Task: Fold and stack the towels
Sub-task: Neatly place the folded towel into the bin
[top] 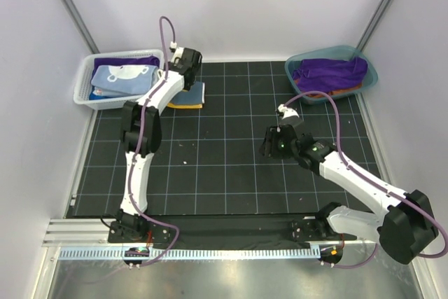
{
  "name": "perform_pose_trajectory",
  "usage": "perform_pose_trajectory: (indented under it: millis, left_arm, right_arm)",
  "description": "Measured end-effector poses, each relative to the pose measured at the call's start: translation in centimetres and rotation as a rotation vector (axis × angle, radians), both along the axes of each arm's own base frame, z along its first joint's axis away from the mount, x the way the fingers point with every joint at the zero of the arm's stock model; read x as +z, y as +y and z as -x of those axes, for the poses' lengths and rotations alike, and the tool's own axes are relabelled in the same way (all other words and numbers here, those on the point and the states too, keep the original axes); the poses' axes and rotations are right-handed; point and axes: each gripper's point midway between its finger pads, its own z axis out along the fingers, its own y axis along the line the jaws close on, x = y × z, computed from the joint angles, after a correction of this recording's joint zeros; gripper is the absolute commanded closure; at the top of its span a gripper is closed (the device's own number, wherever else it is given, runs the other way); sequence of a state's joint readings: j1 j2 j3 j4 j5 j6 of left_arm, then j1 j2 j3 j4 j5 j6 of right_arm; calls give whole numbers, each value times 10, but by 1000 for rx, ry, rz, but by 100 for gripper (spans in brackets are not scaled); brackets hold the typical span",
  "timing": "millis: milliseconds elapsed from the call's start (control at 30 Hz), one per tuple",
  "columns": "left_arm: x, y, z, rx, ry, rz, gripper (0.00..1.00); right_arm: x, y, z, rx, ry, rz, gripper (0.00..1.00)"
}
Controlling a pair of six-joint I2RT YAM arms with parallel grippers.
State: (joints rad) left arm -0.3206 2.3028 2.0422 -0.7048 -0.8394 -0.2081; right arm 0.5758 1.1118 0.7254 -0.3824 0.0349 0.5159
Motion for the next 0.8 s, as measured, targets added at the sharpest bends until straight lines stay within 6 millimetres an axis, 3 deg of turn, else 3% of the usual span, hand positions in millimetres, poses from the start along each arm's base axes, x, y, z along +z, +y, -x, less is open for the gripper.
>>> perform_pose_trajectory:
  millis: [467,800]
  left_arm:
    - [32,-9,-24,-96,-100,74,100]
    - [50,13,-13,-46,-142,103,100]
  right_arm:
    - [-5,-1,5,21,8,9,50]
    - [-7,-4,9,22,12,12,50]
